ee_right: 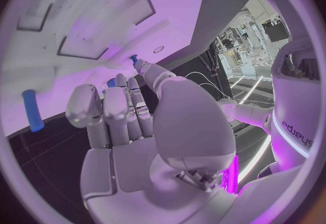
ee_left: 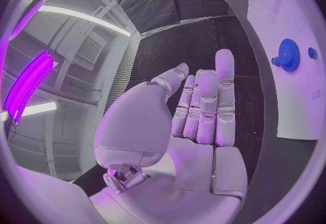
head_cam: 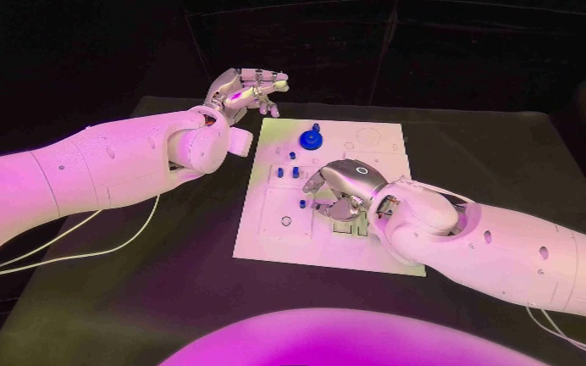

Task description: Assemble the parts on the task board

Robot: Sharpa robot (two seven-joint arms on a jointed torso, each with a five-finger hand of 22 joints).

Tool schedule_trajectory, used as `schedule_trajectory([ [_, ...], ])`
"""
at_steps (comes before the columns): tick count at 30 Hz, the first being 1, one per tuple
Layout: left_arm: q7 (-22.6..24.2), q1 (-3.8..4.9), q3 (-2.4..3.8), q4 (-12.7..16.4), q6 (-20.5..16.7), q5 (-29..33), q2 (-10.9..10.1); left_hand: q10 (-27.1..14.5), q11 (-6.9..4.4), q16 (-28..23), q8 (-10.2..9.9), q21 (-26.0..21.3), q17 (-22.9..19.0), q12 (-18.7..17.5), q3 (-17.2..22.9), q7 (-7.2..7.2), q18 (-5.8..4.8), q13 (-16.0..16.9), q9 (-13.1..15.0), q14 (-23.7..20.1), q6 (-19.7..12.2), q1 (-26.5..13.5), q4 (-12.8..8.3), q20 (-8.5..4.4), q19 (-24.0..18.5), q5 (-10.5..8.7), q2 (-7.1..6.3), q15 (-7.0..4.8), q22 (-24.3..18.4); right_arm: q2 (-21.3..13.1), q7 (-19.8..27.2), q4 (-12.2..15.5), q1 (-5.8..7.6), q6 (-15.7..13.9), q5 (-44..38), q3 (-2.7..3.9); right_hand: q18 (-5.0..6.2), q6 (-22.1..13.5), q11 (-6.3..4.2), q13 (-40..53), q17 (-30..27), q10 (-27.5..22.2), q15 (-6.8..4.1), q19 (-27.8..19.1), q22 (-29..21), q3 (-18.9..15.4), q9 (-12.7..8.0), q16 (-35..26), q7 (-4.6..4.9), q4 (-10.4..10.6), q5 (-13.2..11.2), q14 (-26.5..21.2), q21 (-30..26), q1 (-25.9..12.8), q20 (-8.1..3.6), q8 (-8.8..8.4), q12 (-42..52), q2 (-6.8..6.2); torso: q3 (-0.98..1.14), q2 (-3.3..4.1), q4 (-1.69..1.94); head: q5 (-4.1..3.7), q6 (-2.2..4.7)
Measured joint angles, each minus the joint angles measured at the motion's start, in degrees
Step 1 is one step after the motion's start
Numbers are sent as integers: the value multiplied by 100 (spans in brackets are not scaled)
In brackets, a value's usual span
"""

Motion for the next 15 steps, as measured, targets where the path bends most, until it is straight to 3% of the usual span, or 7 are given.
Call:
schedule_trajectory([
  [4, -6, 0, -1, -7, 10, 0, 2, 0, 0, 0, 0, 0, 0, 0, 0, 0, -1, 0, 0, 0, 0, 0, 0, 0, 0, 0, 0, 0, 0, -270, -71, 174, 178, -46, 121, 54, 0, -12, -12, 3, 3, 13, 0, 0, 6, -71, 6, 0, -12, 23, -2, 0, 0, -2, 0, 0, 59, 2, -1, -1, -3, -48, 45],
  [9, -12, 0, -3, -8, 21, 0, 2, 0, 0, 0, 0, 0, 0, 0, 0, 0, 0, 0, 0, 0, 0, 0, 0, 0, 0, 0, 0, 0, 0, -678, -325, 276, 503, 14, 317, 145, 0, -128, -42, 3, -133, -187, 0, 0, -122, -436, 5, -84, -74, 115, -81, 0, -66, -136, 0, 0, 105, -44, -7, 1, -6, -144, 114],
  [12, -15, 0, -3, -6, 28, 0, 1, 0, 0, 0, 0, 0, 1, 0, 0, 0, 0, -1, 0, 0, 0, 0, 0, 0, 0, 0, 0, 0, 0, -857, -462, 304, 585, 85, 400, 151, 0, -227, -56, 3, -173, -319, 0, 0, -168, -673, 6, -107, -103, 147, -170, 0, -112, -136, 0, 0, 149, -44, -7, 6, -6, -203, 148],
  [15, -18, -2, -5, -6, 32, 0, 1, 0, 0, 0, 0, 0, 1, 0, 1, 0, -1, -1, 0, 0, 0, 0, 0, 0, 0, 0, 0, 0, 1, -993, -540, 308, 637, 172, 456, 151, 7, -370, -71, 7, -203, -529, 0, -31, -252, -1162, 5, -117, -145, 265, -336, 0, -205, -115, -31, 0, 242, -23, -7, 9, -5, -257, 181],
])
